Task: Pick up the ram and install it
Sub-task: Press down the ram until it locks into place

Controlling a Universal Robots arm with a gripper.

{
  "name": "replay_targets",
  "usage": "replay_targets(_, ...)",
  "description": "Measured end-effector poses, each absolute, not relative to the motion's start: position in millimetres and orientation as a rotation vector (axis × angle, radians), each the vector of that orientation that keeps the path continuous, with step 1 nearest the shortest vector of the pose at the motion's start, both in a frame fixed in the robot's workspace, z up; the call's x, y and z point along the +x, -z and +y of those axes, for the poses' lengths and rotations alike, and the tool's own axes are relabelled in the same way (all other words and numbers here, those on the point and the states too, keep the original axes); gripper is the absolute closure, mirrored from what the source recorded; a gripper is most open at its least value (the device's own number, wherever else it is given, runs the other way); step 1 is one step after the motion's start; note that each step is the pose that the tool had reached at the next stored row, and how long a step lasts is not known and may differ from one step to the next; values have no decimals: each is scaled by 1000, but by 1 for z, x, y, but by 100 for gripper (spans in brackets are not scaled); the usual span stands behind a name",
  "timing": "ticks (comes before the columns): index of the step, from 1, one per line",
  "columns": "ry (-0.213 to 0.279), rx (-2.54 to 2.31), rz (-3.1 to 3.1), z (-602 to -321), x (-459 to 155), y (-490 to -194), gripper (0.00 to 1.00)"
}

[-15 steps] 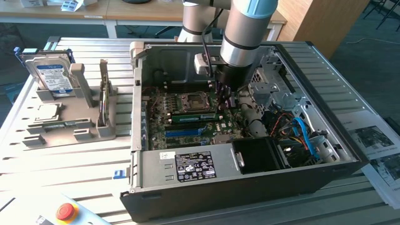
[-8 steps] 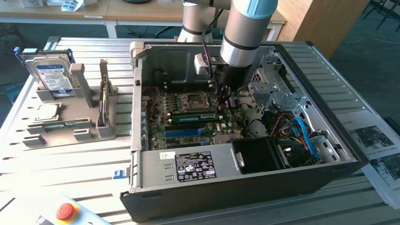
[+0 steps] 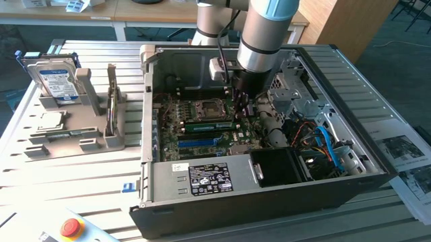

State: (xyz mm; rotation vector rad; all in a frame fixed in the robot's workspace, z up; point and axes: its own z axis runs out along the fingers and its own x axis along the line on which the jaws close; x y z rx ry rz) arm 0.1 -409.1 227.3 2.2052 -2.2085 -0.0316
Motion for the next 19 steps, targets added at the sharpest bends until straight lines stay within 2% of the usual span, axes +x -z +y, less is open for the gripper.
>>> replay_targets(19,31,2205,-2208,-409,0,-225,89)
